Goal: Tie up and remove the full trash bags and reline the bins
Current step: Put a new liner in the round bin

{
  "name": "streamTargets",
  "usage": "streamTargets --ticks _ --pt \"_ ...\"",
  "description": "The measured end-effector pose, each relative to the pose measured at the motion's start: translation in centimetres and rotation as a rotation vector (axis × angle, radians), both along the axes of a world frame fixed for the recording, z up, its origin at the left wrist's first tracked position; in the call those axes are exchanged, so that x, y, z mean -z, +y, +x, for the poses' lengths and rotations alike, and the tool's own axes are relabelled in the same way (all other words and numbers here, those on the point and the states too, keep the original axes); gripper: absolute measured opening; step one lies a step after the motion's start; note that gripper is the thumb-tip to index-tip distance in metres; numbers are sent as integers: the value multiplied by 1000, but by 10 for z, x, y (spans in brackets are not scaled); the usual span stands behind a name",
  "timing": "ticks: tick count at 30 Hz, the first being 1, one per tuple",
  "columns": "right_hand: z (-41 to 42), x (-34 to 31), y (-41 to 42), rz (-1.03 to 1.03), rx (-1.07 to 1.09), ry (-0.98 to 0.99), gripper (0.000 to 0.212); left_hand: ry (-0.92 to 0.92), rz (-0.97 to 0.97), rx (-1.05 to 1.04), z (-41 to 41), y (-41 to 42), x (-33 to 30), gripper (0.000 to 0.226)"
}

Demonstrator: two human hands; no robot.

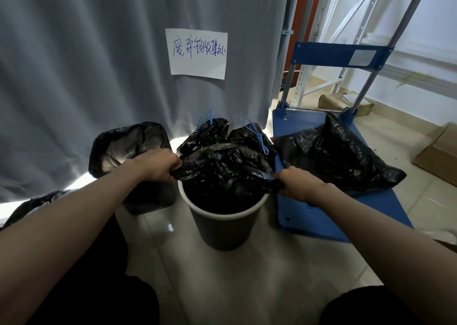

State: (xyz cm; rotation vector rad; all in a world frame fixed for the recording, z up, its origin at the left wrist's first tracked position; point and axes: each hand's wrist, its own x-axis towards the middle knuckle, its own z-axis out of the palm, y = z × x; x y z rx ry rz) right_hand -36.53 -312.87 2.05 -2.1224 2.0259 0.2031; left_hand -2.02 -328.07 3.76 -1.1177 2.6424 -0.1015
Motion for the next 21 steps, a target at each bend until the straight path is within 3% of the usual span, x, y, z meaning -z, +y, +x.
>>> streamTargets --ticks 2,5,7,10,12,14,16,21 --pt "5 3 0 96 16 32 17 -75 37 2 2 4 6 14" --pt "11 1 0 102 61 61 27 -154 75 -52 3 5 6 29" --pt "14 -7 0 -41 94 44 24 -62 10 -85 2 4 -3 22" --pt "21 -17 -3 -231 48 -144 7 185 -29 -74 -7 10 -17 11" --pt "32 -21 -4 -202 -11 -224 4 270 20 20 -21 21 -21 23" --pt "42 -21 -5 -100 -46 -165 20 162 12 90 -35 35 -17 44" --pt "47 -17 -7 -57 -76 -63 32 19 -60 116 -44 45 -9 51" --pt "45 -18 -4 -41 -71 -145 11 8 -72 120 -40 47 -7 15"
